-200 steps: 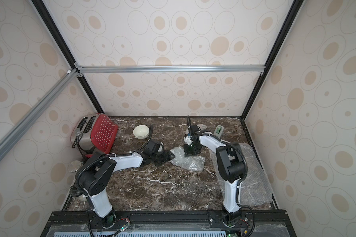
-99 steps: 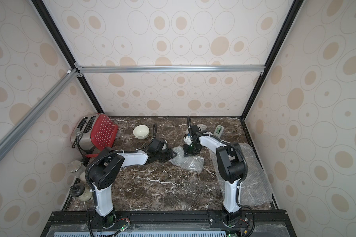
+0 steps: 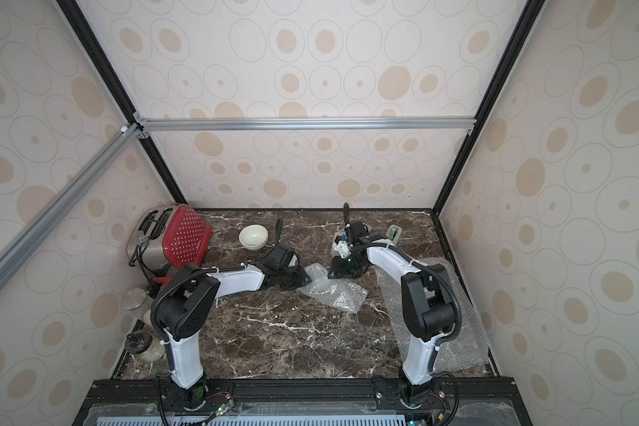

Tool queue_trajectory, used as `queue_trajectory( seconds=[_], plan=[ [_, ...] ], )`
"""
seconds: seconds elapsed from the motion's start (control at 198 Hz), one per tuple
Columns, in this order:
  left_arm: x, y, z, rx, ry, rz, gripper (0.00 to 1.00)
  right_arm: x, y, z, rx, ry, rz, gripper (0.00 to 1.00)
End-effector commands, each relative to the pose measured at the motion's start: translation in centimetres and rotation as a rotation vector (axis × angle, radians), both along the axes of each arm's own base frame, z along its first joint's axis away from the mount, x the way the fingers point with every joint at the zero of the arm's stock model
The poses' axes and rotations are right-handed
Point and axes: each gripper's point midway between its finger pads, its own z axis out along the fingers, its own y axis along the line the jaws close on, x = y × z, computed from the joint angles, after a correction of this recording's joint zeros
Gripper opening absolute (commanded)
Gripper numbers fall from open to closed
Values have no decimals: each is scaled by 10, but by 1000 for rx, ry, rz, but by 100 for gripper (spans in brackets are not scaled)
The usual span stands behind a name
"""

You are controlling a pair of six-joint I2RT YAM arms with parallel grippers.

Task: Wrap bowls in bubble wrap
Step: Wrap the bowl in bubble wrap.

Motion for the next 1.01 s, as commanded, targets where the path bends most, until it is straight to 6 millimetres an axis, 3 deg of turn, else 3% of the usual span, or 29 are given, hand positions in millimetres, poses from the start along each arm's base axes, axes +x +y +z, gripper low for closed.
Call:
queue_trajectory(
  seconds=[0.0,0.132,0.379,0.557,0.749,0.815,0.901,1.007],
  plan=[
    [-7,36,-10,105,55,7,33,-9,-11,19,26,-21,-17,49],
    [-6,45,-13,84,69,27,33,-19,-23,27,40,-41,-50,52],
    [-7,44,-16,65,73,31,33,-43,-51,4,71,6,-148,53],
    [-6,42,-17,54,75,32,34,-55,-53,-17,81,52,-163,53],
    [-5,41,-13,51,68,31,34,-50,-46,-26,121,69,-161,52],
    [-5,41,-12,47,67,33,34,-48,-42,-26,148,76,-160,46],
    [-5,42,-13,49,68,33,34,-46,-40,-26,159,75,-157,24],
    [-7,42,-14,53,70,31,34,-47,-39,-20,168,70,-148,12]
  ],
)
